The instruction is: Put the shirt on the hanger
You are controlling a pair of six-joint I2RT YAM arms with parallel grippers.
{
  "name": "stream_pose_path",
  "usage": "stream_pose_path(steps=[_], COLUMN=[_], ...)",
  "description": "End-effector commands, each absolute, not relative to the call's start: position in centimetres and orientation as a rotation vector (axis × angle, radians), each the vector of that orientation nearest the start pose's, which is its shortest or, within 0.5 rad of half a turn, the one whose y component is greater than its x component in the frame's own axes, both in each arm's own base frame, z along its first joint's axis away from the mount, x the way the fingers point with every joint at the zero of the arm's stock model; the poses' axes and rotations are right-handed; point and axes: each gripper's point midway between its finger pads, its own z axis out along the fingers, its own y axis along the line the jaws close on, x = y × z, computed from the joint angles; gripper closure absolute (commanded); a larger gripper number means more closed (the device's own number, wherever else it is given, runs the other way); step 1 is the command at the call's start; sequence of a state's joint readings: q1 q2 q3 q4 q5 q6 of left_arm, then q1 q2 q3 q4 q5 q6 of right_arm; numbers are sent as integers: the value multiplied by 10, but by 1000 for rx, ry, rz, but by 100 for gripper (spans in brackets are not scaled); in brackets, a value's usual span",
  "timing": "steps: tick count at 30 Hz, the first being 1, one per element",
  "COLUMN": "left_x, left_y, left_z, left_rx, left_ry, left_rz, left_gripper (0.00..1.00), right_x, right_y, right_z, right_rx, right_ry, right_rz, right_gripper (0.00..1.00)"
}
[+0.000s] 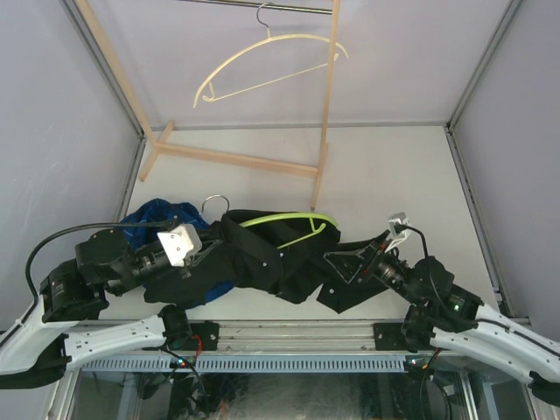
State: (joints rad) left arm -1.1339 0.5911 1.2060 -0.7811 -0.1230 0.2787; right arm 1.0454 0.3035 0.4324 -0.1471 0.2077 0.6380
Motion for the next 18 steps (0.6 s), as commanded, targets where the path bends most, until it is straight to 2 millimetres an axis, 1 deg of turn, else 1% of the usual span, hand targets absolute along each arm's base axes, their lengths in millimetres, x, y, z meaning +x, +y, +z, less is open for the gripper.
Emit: stream_pose_path(steps=[1,3,6,9,12,18], left_x=[123,124,125,127,130,131], left_y=[-174,-175,-176,-177,-178,-180], left_z=[405,406,408,412,415,420], left_rx=[959,955,950,942,927,917], left_ry=[1321,1319,1317,1312,1310,1288], left_rz=[-546,-543,-541,-535,-528,-531], left_gripper=[100,100,100,100,100,100], right_x=[130,129,128,127,126,127], right_y=[234,243,257,270,277,286], right_z=[289,293,291,286,280,266], right_rx=[-109,-104,-84,-58,-18,61], right_ry=[1562,1558,1576,1606,1634,1693], right_rz=[1336,1370,1402,1415,1411,1399], right_gripper=[36,35,35,41,44,46])
